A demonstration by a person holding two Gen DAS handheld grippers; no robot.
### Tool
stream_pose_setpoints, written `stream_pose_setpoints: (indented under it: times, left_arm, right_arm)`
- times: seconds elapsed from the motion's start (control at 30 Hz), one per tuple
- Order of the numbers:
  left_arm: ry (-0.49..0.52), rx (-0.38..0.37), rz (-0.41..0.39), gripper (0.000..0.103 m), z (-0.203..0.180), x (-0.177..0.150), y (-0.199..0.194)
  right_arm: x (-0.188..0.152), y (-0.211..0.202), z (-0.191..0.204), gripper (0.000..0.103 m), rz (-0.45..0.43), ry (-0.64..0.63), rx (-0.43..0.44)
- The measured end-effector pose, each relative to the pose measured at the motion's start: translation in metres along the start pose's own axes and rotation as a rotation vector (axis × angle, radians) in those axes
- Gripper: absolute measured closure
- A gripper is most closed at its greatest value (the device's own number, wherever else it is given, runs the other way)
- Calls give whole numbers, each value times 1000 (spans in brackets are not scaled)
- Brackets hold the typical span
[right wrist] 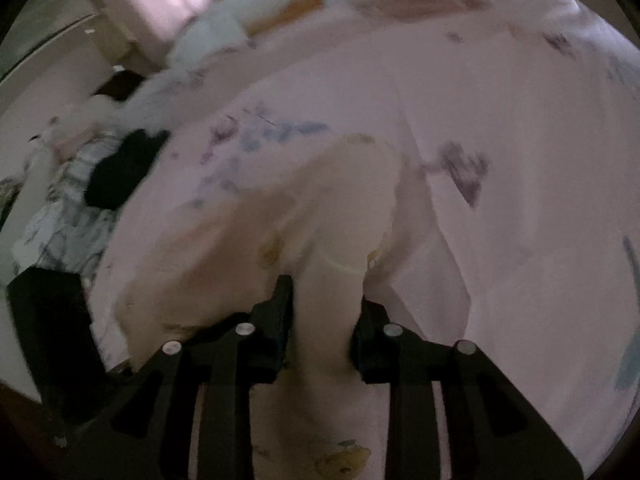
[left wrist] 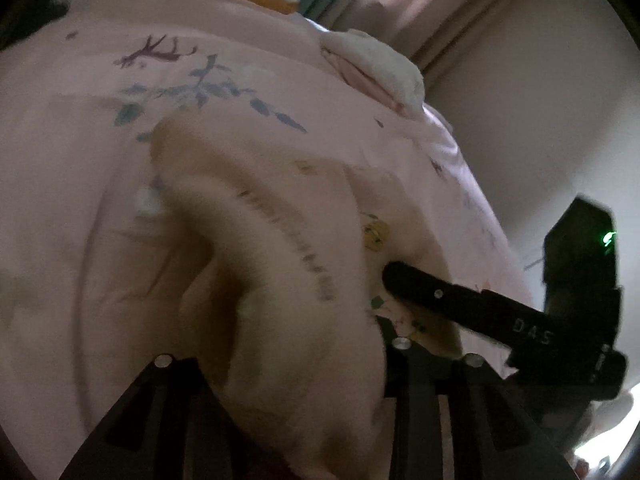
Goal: Fold small clothes
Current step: 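Lower the folded romper onto the bed and open both tools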
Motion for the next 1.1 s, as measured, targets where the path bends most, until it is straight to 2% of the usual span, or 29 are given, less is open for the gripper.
stream_pose_setpoints:
  times: [0.13, 0.3, 0.43, 0.6, 0.67, 0.77, 0.83, 0.9, 1.03, 1.1]
  left_arm:
    - [-59, -64, 19, 67, 10, 3, -2]
    - [-61, -29, 38, 63, 7, -17, -17]
    - [-99, -22, 31, 58, 19, -29, -35]
    - [-203, -48, 58, 56, 35, -29, -57]
    - [-192, -12, 49, 51, 32, -27, -63]
    - [-133, 85, -12, 42, 21, -27, -82]
    - [-101, 145, -38, 33, 14, -29, -91]
    - [-72, 191, -55, 30, 5, -30, -98]
    - [-71, 145, -99, 11, -2, -30, -108]
    - [-78, 126, -127, 8, -5, -30, -113]
  right_arm:
    - [-5, -3, -12, 64, 2, 47, 32]
    - [-11, -9, -16, 59, -1, 48, -3]
    - [-15, -13, -11, 52, -9, 50, -90]
    - [-22, -22, -9, 45, -10, 66, -172]
    - [-25, -26, -7, 44, -7, 87, -193]
    - [-29, -29, -2, 39, -3, 88, -243]
    - [-30, -31, 0, 32, 11, 98, -264]
    - [-31, -32, 0, 22, 25, 123, -262]
    - [-33, -39, 0, 13, 23, 149, -231]
    - [-35, -47, 2, 9, 0, 146, -235]
Point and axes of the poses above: each gripper's, at about its wrist camera, not at the fingertips, and y roughly the way its jaws point, z to its left, x to its top, the point moved 3 cm from there along y, roughly the way its jaws point, and after that the axes turned 11 degrees about z, right-handed, at the moved point
